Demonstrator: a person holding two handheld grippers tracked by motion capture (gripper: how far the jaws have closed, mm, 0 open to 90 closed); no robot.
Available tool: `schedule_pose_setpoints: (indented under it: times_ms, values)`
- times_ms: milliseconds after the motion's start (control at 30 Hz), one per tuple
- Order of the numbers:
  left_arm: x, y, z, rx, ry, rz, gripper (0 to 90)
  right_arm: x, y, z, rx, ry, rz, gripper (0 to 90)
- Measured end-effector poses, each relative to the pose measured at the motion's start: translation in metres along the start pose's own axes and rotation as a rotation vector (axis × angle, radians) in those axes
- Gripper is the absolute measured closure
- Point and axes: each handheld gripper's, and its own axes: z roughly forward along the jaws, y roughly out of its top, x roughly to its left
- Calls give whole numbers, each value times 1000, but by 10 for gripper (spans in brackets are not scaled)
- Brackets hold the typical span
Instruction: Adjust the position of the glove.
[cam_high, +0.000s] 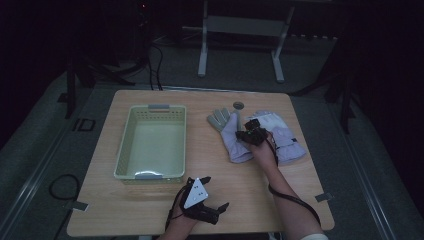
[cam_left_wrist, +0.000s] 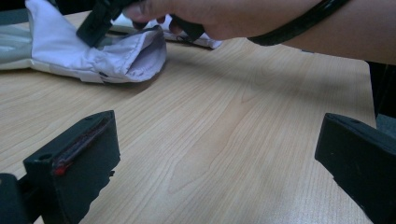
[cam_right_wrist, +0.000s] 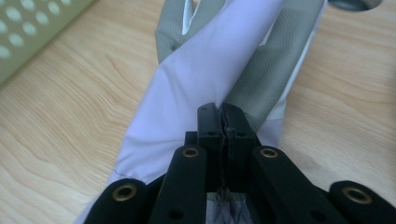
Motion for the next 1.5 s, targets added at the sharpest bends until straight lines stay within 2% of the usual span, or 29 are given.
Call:
schedule_pose_setpoints:
  times_ms: [100, 167, 233, 300, 400, 567, 667, 733, 900, 967, 1033, 1067, 1133, 1267, 1500]
  values:
    - [0, 0, 0, 0, 1, 0, 2, 9, 3, -20, -78, -16, 44, 877]
    - [0, 0, 0, 0, 2, -1, 2, 14, 4, -33, -123, -10, 74, 877]
    - [0, 0, 0, 0, 3, 2, 2, 21, 4, -44, -147, -7, 79, 876]
    - [0, 0, 0, 1, 4, 3, 2, 28, 3, -51, -155, -4, 88, 876]
    - [0, 0, 0, 3, 6, 5, 2, 41, -1, -63, -179, -32, 89, 876]
    - [-1, 0, 0, 1, 8, 1, 2, 56, -10, -80, -205, -56, 144, 876]
    - [-1, 0, 0, 0, 9, 2, 2, 62, -17, -87, -204, -56, 165, 876]
    - [-1, 0, 0, 2, 9, 7, 2, 67, -22, -91, -194, -70, 158, 876]
    - [-1, 0, 0, 2, 9, 6, 2, 73, -41, -93, -184, -78, 178, 876]
    - [-1, 0, 0, 2, 10, 7, 2, 77, -48, -92, -178, -90, 171, 876]
    - [-1, 0, 0, 3, 9, 6, 2, 78, -53, -89, -168, -73, 188, 876]
    - [-1, 0, 0, 2, 10, 3, 2, 79, -56, -88, -169, -81, 193, 876]
    - [-1, 0, 0, 2, 10, 4, 2, 80, -60, -85, -158, -74, 209, 875]
    - [-1, 0, 0, 4, 10, 8, 2, 84, -69, -77, -136, -89, 205, 874]
    - [-1, 0, 0, 3, 4, 3, 2, 80, -82, -58, -92, -136, 210, 848]
